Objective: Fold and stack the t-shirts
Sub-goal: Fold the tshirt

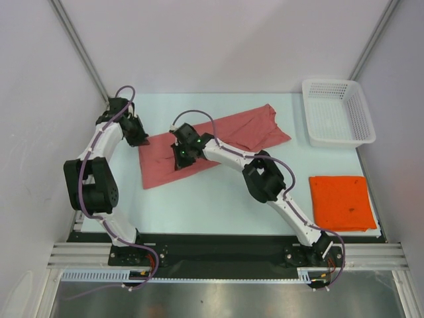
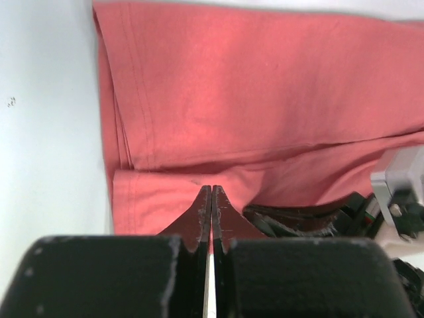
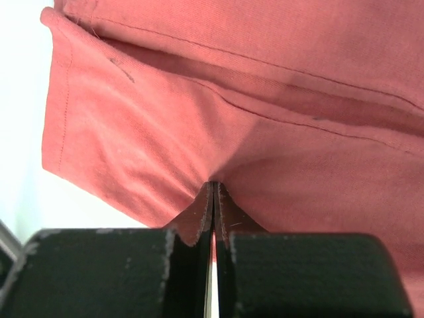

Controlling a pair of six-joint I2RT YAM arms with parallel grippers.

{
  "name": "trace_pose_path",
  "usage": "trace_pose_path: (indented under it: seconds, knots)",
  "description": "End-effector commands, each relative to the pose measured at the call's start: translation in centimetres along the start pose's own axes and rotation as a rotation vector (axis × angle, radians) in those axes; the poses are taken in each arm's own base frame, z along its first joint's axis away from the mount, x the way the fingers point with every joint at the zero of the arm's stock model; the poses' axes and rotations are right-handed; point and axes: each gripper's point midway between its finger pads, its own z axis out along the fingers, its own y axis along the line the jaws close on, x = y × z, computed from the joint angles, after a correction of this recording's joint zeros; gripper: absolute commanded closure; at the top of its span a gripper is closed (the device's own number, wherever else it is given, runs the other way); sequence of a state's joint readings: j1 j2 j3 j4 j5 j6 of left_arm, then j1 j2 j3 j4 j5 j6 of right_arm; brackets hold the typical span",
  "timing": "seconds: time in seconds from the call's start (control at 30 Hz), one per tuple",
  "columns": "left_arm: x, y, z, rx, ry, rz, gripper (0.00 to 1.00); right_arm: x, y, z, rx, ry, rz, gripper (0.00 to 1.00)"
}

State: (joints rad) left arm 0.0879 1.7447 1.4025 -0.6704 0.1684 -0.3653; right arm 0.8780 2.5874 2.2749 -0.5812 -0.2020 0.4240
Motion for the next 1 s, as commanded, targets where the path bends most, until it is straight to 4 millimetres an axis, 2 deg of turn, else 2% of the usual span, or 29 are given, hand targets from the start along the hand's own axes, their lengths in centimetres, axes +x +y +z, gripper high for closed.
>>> trace_pose_path:
  seconds: [0.0,0.03,0.07,0.1,0.13,0.23,0.27,0.33,0.37,0.4,0.43,0.47,0.5,0.57,0.6,0.7,0.77,0.87,0.93,0.97]
  knots:
    - [-0.3,-0.4,-1.5,0.026,-0.041,0.012,1.00,12.9,-3.4,-1.1,0.099,0.417,0.022,1.00]
    - [-0.1,-0.3,-1.5,0.025,-0.038,0.012,1.00,16.0,-5.0,-1.6,0.132,0.490,0.026,1.00]
    - [0.4,-0.3,-1.5,0.031,-0.033,0.012,1.00,17.6,-5.9,-2.8,0.150,0.508,0.017,1.00]
    - [0.6,-0.4,-1.5,0.036,-0.030,0.015,1.00,16.3,-5.1,-3.2,0.131,0.468,0.006,1.00]
    - [1.0,-0.3,-1.5,0.038,-0.023,0.015,1.00,18.7,-6.7,-3.8,0.169,0.513,0.012,1.00]
    - [2.4,-0.3,-1.5,0.041,-0.006,0.024,1.00,19.1,-7.7,-5.7,0.181,0.483,0.015,1.00]
    - [3.2,-0.4,-1.5,0.045,0.002,0.034,1.00,21.3,-9.0,-6.5,0.205,0.521,0.020,1.00]
    - [4.3,-0.6,-1.5,0.049,0.019,0.048,1.00,22.1,-9.7,-8.0,0.222,0.512,0.008,1.00]
    - [5.3,-0.5,-1.2,0.049,0.040,0.054,1.00,24.4,-10.8,-8.7,0.241,0.543,0.014,1.00]
    - [6.0,-1.1,-1.4,0.060,0.045,0.074,1.00,25.3,-11.2,-9.4,0.246,0.551,0.019,1.00]
    - [6.7,-1.4,-1.4,0.066,0.055,0.083,1.00,25.2,-11.1,-10.2,0.238,0.527,0.016,1.00]
    - [8.6,-2.2,-1.2,0.078,0.088,0.109,1.00,25.5,-11.2,-10.5,0.234,0.507,0.020,1.00]
    - [9.3,-2.5,-1.2,0.084,0.097,0.120,1.00,28.2,-12.3,-11.8,0.258,0.555,0.046,1.00]
    - [10.9,-2.9,-1.4,0.094,0.117,0.124,1.00,28.8,-12.6,-13.0,0.260,0.532,0.043,1.00]
    - [11.7,-3.6,-1.5,0.110,0.126,0.138,1.00,30.2,-13.4,-13.9,0.278,0.556,0.047,1.00]
    - [13.8,-4.9,-1.6,0.147,0.162,0.154,1.00,29.8,-13.6,-15.3,0.272,0.511,0.072,1.00]
    - [14.2,-5.5,-1.8,0.157,0.173,0.172,1.00,30.2,-14.4,-16.3,0.292,0.507,0.078,1.00]
    - [13.6,-6.1,-2.1,0.163,0.153,0.188,1.00,28.3,-14.1,-16.8,0.273,0.447,0.070,1.00]
    - [12.9,-6.4,-2.0,0.163,0.148,0.214,0.90,26.6,-13.1,-17.3,0.244,0.422,0.091,1.00]
    - [11.9,-6.8,-2.4,0.169,0.133,0.245,0.86,23.9,-11.9,-17.3,0.220,0.367,0.097,1.00]
